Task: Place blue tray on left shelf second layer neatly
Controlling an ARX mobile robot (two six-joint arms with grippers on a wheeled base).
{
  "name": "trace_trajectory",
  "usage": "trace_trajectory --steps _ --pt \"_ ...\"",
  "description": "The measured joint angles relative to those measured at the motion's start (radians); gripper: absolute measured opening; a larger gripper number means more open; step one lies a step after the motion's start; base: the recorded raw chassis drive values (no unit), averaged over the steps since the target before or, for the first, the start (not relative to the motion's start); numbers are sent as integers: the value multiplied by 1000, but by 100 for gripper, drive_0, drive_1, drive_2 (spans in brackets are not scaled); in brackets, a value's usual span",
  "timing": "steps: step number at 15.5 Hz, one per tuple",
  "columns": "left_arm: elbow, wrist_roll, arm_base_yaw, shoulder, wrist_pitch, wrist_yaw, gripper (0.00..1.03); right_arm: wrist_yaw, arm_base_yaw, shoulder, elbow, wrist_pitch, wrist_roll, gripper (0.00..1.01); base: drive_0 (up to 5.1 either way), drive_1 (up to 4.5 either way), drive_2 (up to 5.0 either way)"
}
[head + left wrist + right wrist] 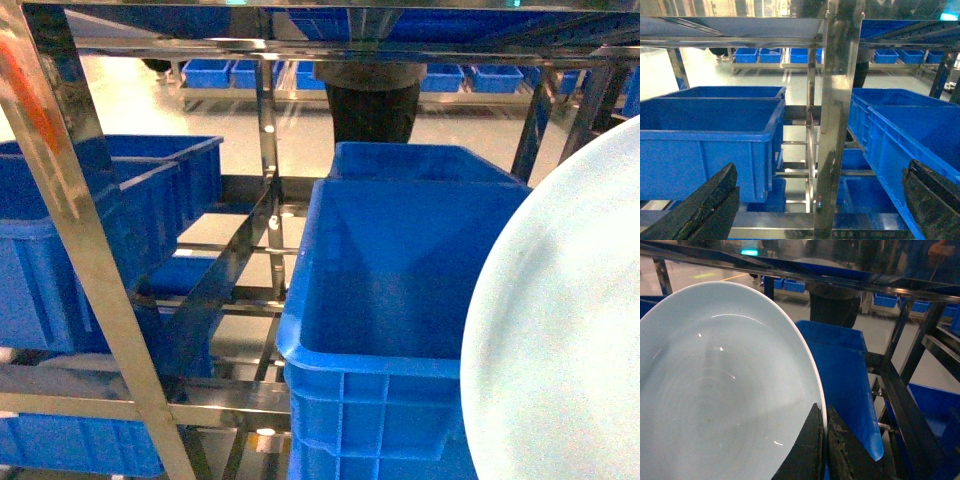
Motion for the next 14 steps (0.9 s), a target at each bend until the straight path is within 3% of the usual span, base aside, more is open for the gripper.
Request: trace_trajectory --steps 5,11,14 --pt "0 0 0 0 0 0 98 21 10 297 3 304 11 2 0 0 0" --pt "0 0 0 0 0 0 98 17 -47 880 94 801 13 2 0 0 0" --pt "0 0 0 0 0 0 98 24 -48 1044 136 897 10 2 0 0 0"
